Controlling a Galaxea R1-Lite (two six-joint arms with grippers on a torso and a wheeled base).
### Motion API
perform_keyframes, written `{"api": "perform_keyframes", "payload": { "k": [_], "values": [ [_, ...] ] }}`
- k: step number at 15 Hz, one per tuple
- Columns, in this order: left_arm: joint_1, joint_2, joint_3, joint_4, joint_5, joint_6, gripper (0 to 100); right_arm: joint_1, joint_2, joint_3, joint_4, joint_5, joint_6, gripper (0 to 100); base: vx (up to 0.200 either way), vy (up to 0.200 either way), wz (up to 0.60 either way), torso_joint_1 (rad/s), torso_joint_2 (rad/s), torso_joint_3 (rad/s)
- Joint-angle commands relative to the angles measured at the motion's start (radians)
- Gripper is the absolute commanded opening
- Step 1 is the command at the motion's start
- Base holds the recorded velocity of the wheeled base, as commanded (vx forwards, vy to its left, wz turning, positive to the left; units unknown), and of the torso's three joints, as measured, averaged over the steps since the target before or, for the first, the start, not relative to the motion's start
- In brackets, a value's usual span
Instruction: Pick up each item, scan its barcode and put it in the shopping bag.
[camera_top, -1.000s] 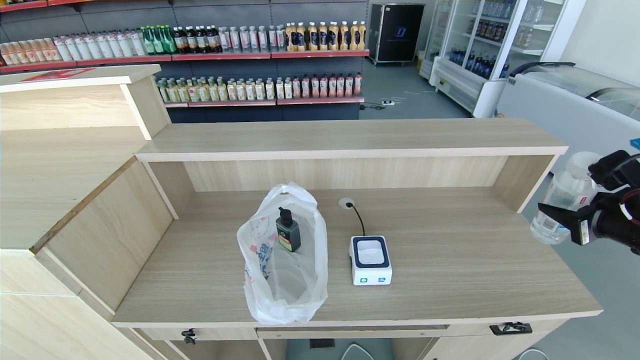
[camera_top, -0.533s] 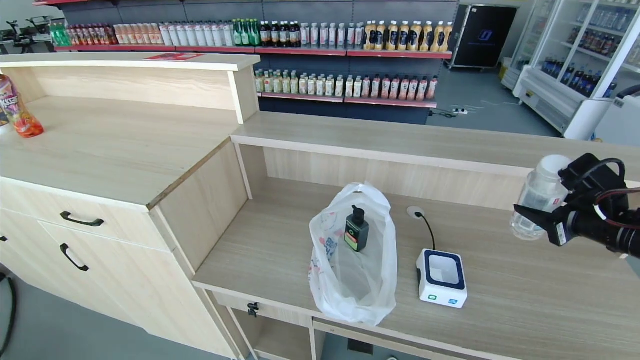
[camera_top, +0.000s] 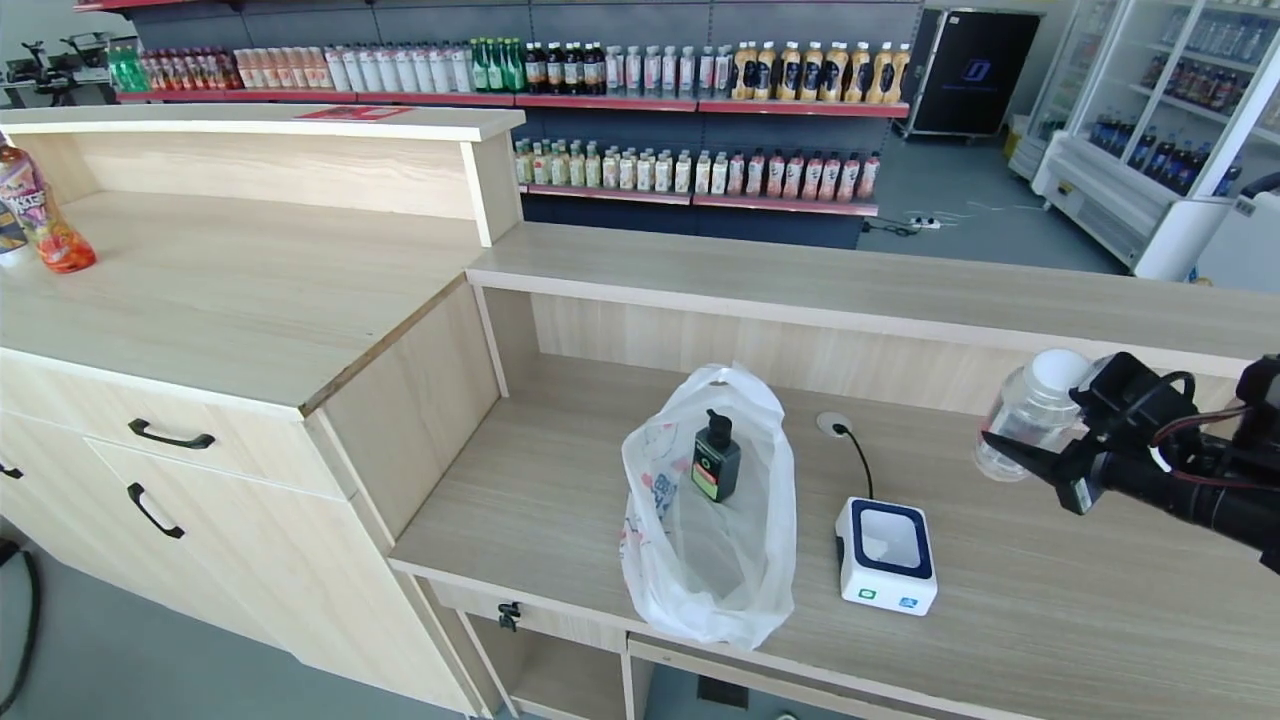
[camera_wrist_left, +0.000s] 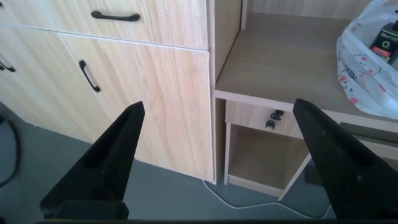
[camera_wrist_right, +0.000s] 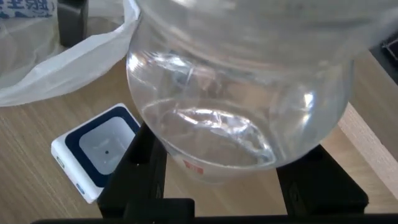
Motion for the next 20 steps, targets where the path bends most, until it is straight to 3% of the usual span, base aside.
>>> {"api": "perform_keyframes", "payload": {
  "k": [1,3,7,11,20],
  "values": [
    [0.001,0.0,0.0,0.0,0.0,0.0,100,0.003,0.055,0.009,-0.012,0.028,-0.044,0,0.0,0.0,0.0,0.0,0.0,0.0],
    [0.001,0.0,0.0,0.0,0.0,0.0,100,-0.003,0.096,0.009,-0.017,0.111,-0.09,0,0.0,0.0,0.0,0.0,0.0,0.0],
    [0.001,0.0,0.0,0.0,0.0,0.0,100,-0.003,0.168,-0.006,-0.087,0.159,-0.18,0,0.0,0.0,0.0,0.0,0.0,0.0],
    [0.001,0.0,0.0,0.0,0.0,0.0,100,0.0,0.213,-0.009,-0.101,0.167,-0.249,0,0.0,0.0,0.0,0.0,0.0,0.0],
    [0.001,0.0,0.0,0.0,0.0,0.0,100,0.049,0.294,-0.012,-0.21,0.167,-0.266,0,0.0,0.0,0.0,0.0,0.0,0.0]
  ]
}}
